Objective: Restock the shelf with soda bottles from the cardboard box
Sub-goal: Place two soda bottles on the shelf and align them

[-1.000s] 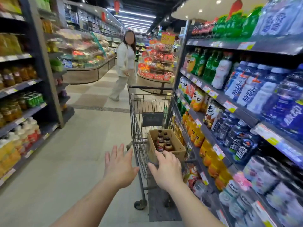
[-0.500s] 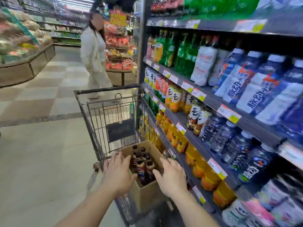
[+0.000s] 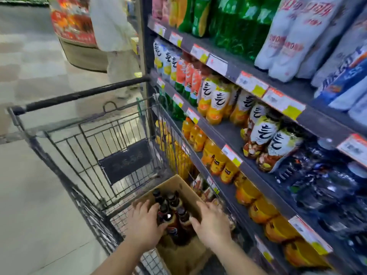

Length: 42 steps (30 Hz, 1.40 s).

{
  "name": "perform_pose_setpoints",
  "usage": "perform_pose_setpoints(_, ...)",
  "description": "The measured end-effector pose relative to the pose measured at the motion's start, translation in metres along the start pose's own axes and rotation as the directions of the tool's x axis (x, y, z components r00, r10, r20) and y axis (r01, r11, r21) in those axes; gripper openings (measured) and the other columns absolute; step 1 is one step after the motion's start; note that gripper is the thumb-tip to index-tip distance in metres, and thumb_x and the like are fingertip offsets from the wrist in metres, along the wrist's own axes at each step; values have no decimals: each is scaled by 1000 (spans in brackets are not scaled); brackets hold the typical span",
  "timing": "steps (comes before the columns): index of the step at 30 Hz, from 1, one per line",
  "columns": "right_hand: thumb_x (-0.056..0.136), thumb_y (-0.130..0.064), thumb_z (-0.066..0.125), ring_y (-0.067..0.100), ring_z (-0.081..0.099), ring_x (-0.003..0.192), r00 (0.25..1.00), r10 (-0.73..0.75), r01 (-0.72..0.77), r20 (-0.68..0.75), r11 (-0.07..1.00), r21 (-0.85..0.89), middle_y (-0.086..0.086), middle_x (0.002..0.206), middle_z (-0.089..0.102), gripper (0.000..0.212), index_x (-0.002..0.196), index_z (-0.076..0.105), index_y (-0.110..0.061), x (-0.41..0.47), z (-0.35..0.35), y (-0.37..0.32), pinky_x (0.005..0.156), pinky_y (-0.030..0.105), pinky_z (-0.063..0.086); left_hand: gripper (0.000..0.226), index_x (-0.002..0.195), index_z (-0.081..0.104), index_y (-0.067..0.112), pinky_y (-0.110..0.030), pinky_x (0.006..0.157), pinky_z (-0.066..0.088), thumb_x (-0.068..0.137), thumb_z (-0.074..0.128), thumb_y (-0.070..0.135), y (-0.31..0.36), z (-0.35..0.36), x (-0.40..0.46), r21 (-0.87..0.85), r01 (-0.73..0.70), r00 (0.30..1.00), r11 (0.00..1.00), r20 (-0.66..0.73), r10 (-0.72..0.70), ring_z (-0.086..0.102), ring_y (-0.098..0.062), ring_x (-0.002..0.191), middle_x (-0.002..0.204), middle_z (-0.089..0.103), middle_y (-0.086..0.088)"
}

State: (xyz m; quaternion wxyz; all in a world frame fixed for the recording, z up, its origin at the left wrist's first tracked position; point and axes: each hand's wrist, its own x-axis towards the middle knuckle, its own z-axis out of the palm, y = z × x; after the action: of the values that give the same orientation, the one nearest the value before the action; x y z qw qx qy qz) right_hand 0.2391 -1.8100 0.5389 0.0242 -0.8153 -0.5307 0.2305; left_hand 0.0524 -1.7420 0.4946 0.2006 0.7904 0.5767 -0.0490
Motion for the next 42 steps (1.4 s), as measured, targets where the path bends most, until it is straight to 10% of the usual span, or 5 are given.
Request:
perform_pose_setpoints(13,86,-52,54,20,41,129,938,333,-343,93,931,125,-3,139,47,61,141,37,-34,83,105,-17,109,34,33,64,138,43,29,-48,118,16,82,51,57,-31,58,151,109,-358,933,927,71,352,14,-33,145,154,26,-11)
perform_pose_setpoints(23,83,-43,61,22,43,130,925,372,-379,70,904,197,-3,139,48,50,131,50,-39,105,143,-8,110,35,30,42,94,71,30,-48,114,2,57,83,46,-26,89,177,76,-435,897,897,-53,440,29,-40,137,141,46,-14)
perform_pose_setpoints(42,88,-40,62,27,52,117,850,484,-328,-206,794,511,3,123,58,43,126,55,-21,29,24,-30,98,36,43,38,85,74,23,-60,111,14,56,81,46,40,-40,143,-19,-707,702,707,-141,698,37,-32,131,124,58,-3)
